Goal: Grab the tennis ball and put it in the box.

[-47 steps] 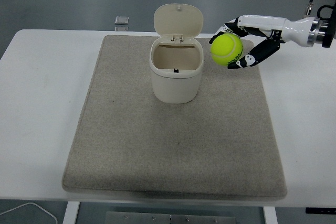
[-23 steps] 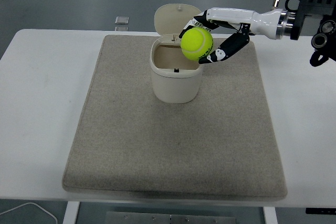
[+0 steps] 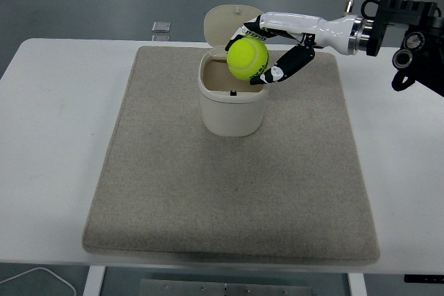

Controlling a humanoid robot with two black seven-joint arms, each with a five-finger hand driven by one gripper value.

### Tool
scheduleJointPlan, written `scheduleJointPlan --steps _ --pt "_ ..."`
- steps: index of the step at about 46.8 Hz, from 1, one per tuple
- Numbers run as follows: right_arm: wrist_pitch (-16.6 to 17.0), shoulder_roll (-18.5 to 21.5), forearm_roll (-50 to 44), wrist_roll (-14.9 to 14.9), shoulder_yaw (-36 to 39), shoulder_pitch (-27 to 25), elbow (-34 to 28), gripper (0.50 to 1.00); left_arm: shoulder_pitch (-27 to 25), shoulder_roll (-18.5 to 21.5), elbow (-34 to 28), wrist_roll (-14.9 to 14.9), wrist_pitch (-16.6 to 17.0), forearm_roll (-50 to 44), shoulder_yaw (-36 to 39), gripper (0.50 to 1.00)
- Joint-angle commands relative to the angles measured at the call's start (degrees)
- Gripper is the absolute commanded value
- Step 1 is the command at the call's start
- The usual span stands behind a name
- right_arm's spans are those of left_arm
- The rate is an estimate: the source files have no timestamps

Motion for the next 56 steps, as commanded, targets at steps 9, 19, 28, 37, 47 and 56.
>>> scheduleJointPlan --steps 9,19,28,37,47,56 --pt "-0.66 0.09 -0.18 0.00 -0.54 -0.17 -0.33 0.829 0.00 0.00 0.04 0.00 0.00 0.00 0.00 0.996" --pt "-0.66 0.09 -0.18 0.00 -0.54 -0.26 -0.33 0.850 0.00 0.00 0.04 0.00 0.00 0.00 0.00 0.996" --pt "-0.66 0.18 -0.35 0.00 -0.63 -0.70 -0.33 0.852 0.00 0.00 0.04 0.00 0.00 0.00 0.00 0.996" --pt "-0.57 0.53 -0.18 0.00 -0.54 -0.79 -0.33 0.852 0.00 0.00 0.04 0.00 0.00 0.00 0.00 0.996" --pt "2.94 -0.26 1.14 0.00 0.16 -0.61 -0.24 0.852 0.00 0.00 0.04 0.00 0.00 0.00 0.00 0.996" --pt "10.58 -3.07 10.62 0.00 0.42 -0.17 -0.07 0.852 0.00 0.00 0.04 0.00 0.00 0.00 0.00 0.996"
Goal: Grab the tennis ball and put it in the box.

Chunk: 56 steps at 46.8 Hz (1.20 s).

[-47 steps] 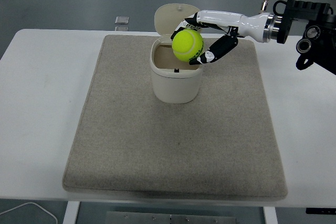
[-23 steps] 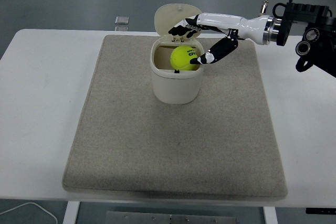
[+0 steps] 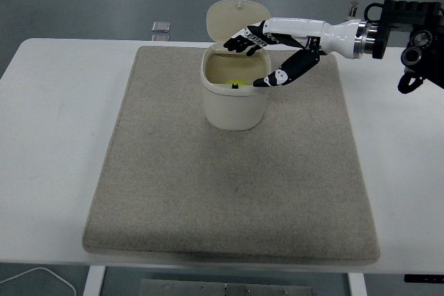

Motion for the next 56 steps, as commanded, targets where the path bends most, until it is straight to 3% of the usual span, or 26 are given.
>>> scheduleJointPlan --steps 1,8,13,27,36,40,56 --pt "3.82 -1.82 4.77 -0.01 0.01 0.14 0.13 0.852 -0.01 0.00 0.01 0.00 0.00 0.00 0.00 0.996" --pt "8.57 -4.55 11.72 -0.10 0.01 -0.04 0.13 0.856 -0.01 0.00 0.01 0.00 0.00 0.00 0.00 0.996" --pt "8.77 -5.96 15.15 -0.45 0.01 -0.39 -0.05 0.899 -0.01 0.00 0.01 0.00 0.00 0.00 0.00 0.996" --pt "7.61 -7.63 29.20 -2.30 -0.08 -5.31 -1.10 0.901 -0.01 0.00 0.01 0.00 0.00 0.00 0.00 0.996" --pt "0.59 -6.14 37.03 -6.07 -0.17 -8.56 -4.09 0.903 -0.01 0.00 0.01 0.00 0.00 0.00 0.00 0.996" --pt "-2.67 -5.43 40.02 -6.25 -0.17 -9.88 -4.61 0.905 -0.01 0.00 0.01 0.00 0.00 0.00 0.00 0.996" --pt "-10.49 -1.92 50.30 -6.25 -0.08 -13.66 -7.60 0.911 -0.01 0.00 0.01 0.00 0.00 0.00 0.00 0.996"
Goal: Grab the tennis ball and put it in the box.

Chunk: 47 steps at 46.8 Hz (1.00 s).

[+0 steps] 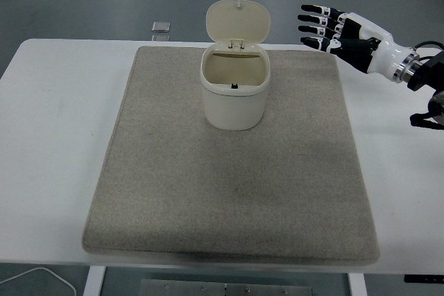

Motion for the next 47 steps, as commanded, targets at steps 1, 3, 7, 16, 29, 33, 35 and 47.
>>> scheduleJointPlan --steps 1,3,7,16,29,33,35,47 --pt "-2.11 1.05 3.63 0.00 0.01 -0.87 -0.90 0.911 0.01 0.00 0.06 0.00 0.00 0.00 0.00 0.996" --pt "-2.99 1.67 5.56 0.00 0.01 -1.13 -1.16 0.911 0.01 0.00 -0.03 0.00 0.00 0.00 0.00 0.996" --pt "-4.40 2.46 9.25 0.00 0.01 -1.75 -1.25 0.911 0.01 0.00 0.06 0.00 0.00 0.00 0.00 0.996" --pt "-5.54 2.81 20.50 -0.96 0.01 -2.36 -1.60 0.911 0.01 0.00 -0.03 0.00 0.00 0.00 0.00 0.996" --pt "-8.09 4.13 30.00 -8.26 0.19 -2.28 -4.94 0.911 0.01 0.00 0.06 0.00 0.00 0.00 0.00 0.996" --pt "-8.09 4.04 30.18 -9.14 0.19 -2.01 -5.03 0.911 0.01 0.00 0.06 0.00 0.00 0.00 0.00 0.996" --pt "-8.00 3.87 30.18 -9.49 0.19 -1.93 -5.03 0.911 0.01 0.00 0.06 0.00 0.00 0.00 0.00 0.996" --pt "-7.48 3.60 29.04 -9.40 0.01 -2.01 -5.03 0.913 0.01 0.00 -0.03 0.00 0.00 0.00 0.00 0.996"
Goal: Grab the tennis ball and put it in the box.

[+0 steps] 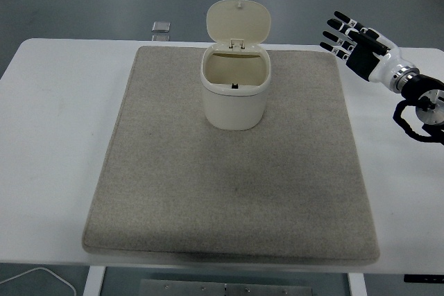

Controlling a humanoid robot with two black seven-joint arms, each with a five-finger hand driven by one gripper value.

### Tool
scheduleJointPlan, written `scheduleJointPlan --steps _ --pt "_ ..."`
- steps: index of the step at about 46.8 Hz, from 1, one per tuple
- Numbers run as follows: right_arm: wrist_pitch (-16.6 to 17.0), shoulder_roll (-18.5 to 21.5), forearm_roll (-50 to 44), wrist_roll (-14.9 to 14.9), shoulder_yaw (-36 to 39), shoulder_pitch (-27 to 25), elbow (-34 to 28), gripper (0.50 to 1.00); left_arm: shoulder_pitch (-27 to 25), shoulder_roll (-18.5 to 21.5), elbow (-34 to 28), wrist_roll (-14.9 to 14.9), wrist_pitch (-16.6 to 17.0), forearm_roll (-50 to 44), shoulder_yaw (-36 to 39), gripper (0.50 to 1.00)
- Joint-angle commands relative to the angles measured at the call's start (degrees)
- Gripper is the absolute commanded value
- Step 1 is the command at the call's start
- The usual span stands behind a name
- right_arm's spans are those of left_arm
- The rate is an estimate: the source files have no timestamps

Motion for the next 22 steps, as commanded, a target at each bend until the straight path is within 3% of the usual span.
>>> scheduleJointPlan --steps 1,22 --pt "0.05 -0.13 -0.04 0.06 -0.09 -0.26 0.01 0.915 0.00 0.00 -0.06 0.00 0.00 0.00 0.00 0.996" --pt "1.89 -0.92 -0.83 0.76 0.08 -0.44 0.01 0.921 0.00 0.00 0.03 0.00 0.00 0.00 0.00 0.996"
